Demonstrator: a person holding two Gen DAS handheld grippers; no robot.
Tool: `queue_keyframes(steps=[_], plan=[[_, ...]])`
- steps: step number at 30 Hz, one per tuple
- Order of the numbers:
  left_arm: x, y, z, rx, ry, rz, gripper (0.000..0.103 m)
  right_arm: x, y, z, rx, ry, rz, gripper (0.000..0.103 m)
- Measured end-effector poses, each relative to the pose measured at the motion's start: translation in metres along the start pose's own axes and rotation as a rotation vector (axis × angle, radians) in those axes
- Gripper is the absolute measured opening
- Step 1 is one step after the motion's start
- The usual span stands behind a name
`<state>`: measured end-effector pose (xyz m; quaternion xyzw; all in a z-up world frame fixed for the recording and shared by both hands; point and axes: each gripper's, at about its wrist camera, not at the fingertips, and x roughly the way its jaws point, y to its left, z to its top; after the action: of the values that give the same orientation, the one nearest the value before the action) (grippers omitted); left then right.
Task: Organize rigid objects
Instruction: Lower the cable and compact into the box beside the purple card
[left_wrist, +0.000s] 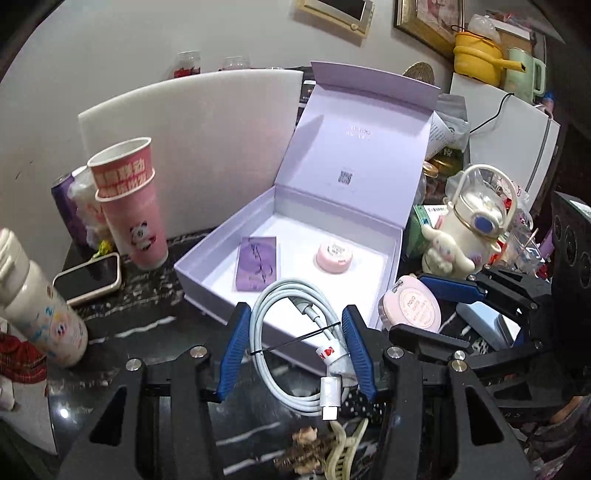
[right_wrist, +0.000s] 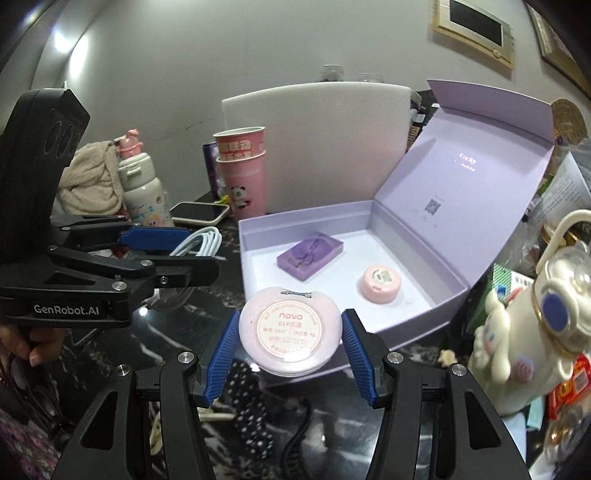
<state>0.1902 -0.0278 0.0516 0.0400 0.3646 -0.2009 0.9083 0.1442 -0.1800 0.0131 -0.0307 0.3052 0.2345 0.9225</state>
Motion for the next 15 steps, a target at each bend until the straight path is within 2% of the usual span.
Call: queue_keyframes(steps=[15], plan=[[0.04,0.009,0.058,0.046,-0.025,0.006,0.05,0.039,-0.049,0.037,0.056,0.05,-0.053,0.056]])
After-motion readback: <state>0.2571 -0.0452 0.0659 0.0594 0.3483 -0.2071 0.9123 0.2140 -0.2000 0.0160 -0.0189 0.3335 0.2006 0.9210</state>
